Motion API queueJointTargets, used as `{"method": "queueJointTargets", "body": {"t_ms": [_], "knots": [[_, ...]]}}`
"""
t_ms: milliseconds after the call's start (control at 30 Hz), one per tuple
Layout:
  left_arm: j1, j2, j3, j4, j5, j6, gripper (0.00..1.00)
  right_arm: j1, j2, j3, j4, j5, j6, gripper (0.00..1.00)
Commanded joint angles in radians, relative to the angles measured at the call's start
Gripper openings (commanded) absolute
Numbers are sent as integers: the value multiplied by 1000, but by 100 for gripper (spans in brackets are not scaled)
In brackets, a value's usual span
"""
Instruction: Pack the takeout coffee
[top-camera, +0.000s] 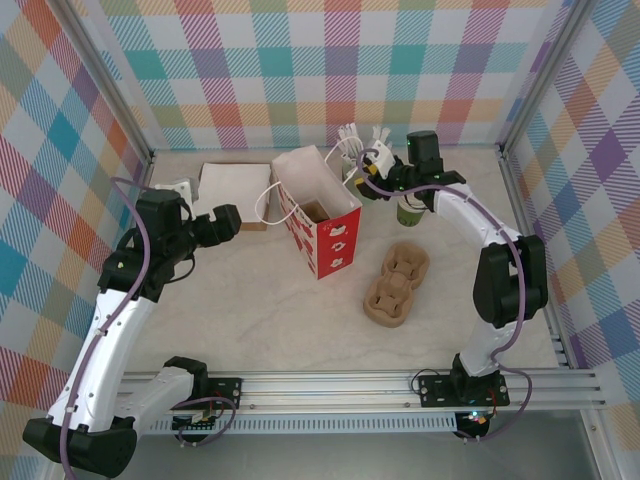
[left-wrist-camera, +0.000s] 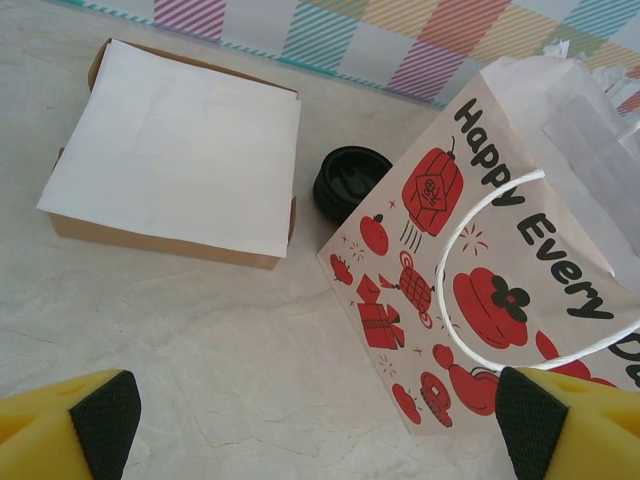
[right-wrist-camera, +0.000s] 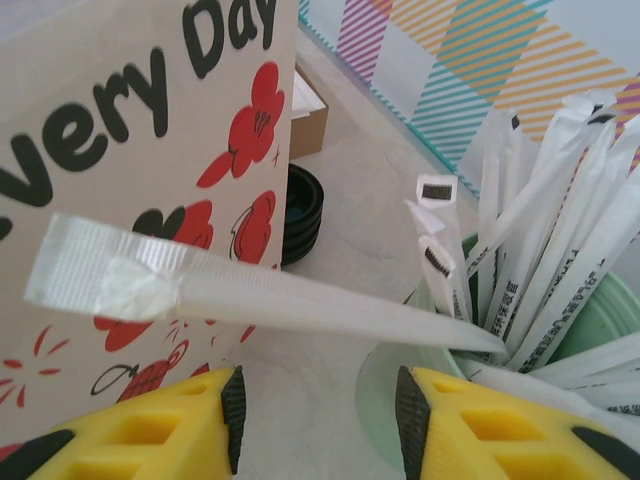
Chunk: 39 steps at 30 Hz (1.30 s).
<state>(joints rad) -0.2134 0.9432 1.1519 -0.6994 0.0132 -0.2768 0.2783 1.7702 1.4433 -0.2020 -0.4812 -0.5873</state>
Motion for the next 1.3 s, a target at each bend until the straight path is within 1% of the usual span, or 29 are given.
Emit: {"method": "queueJointTargets", "body": {"t_ms": [0, 433, 600, 667, 833, 967, 1033, 1267], "knots": [[8, -4, -11, 30, -4, -13, 93, -3, -38, -6, 22, -38, -12, 47], [9, -14, -20, 29, -5, -24, 94, 43, 17, 69, 53, -51, 28, 52], [8, -21, -24, 26, -11, -22, 94, 54, 40, 108, 59, -50, 46, 51], [8, -21, -25, 24, -11, -22, 94, 56, 47, 122, 51, -51, 51, 46], [8, -24, -30, 25, -13, -20, 94, 56, 37, 134, 14, -54, 41, 22], [9, -24, -32, 31, -13, -19, 94, 53, 10, 129, 3, -50, 38, 6], [8, -22, -32, 34, -11, -18, 94, 47, -5, 130, 9, -51, 43, 3], [8, -23, -32, 41, -6, -20, 94, 32, -30, 198, -68, -14, 42, 4]]}}
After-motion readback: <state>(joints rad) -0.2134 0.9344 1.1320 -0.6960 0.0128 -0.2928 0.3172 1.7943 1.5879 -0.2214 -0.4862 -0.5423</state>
